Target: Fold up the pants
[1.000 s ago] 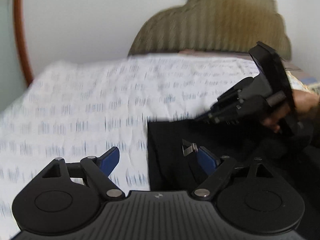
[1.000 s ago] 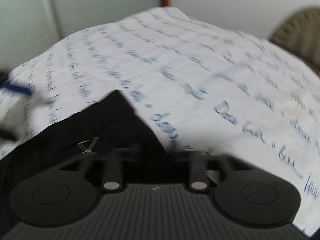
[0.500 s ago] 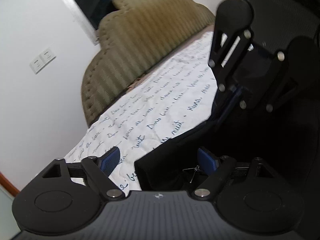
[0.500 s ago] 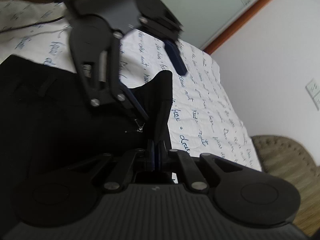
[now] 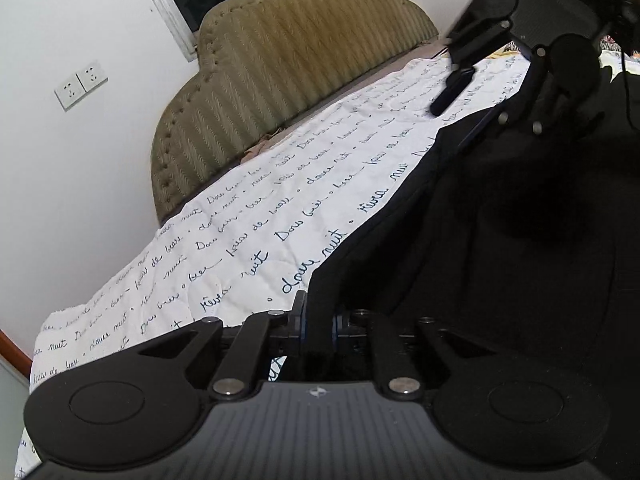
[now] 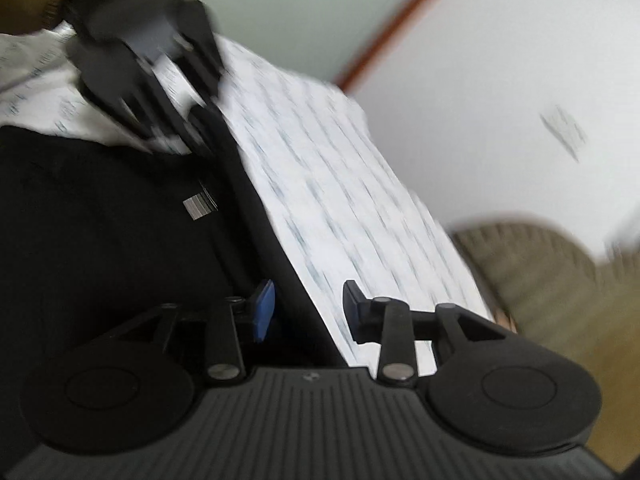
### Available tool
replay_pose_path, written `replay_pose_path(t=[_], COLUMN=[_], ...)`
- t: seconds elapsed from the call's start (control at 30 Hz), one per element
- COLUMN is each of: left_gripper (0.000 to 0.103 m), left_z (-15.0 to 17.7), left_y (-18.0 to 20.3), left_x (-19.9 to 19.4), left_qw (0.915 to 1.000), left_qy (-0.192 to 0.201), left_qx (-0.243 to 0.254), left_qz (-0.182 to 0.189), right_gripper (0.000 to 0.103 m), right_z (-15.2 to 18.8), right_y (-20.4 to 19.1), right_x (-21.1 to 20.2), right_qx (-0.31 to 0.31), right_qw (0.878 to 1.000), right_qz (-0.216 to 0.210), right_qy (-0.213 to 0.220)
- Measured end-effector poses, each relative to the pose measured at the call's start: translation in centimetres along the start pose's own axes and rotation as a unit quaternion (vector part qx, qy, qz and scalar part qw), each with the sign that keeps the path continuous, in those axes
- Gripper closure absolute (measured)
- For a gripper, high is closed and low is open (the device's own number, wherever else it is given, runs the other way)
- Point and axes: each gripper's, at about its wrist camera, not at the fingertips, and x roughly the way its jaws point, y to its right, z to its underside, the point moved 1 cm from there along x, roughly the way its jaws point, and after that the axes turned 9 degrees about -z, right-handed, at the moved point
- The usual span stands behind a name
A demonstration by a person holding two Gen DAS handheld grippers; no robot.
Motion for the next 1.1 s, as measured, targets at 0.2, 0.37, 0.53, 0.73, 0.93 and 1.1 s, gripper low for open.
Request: replay_pose_path(t=[0.2, 0.37, 0.53, 0.73, 0.93, 1.1], left_gripper=[0.093, 0.093, 0.093, 0.093, 0.093, 0.093], left_z=[-0.2, -0.5, -1.0, -1.2, -1.4, -1.6], left_y=[0.7, 0.4, 0.7, 1.4, 0.0, 0.8], left_x=[-0.3, -1.5, -3.4, -4.2, -4.2, -5.2], left_qw=[0.9998, 0.9994, 0.9984, 0.9978, 0.9954, 0.9939], left_qy=[0.009, 0.017, 0.037, 0.037, 0.032, 0.019], left_qx=[0.006, -0.006, -0.005, -0.001, -0.051, -0.034], left_qz=[-0.017, -0.029, -0.042, -0.056, -0.075, -0.103], right_gripper=[0.069, 0.066, 0.049, 0.099, 0.100, 0.100], right_z=[6.2, 8.4, 9.9, 9.8, 7.3, 5.9], right_y=[3.5, 5.9, 7.3, 6.7, 3.6, -1.4], right_x=[-0.7, 0.7, 2.1, 0.8, -2.2, -2.6], right_qx=[0.041, 0.064, 0.096, 0.098, 0.026, -0.081], right_qw=[0.996, 0.994, 0.991, 0.991, 0.988, 0.962], right_qz=[0.019, 0.021, -0.003, -0.014, 0.135, 0.240], right_qy=[-0.072, -0.091, -0.089, -0.088, -0.073, -0.102])
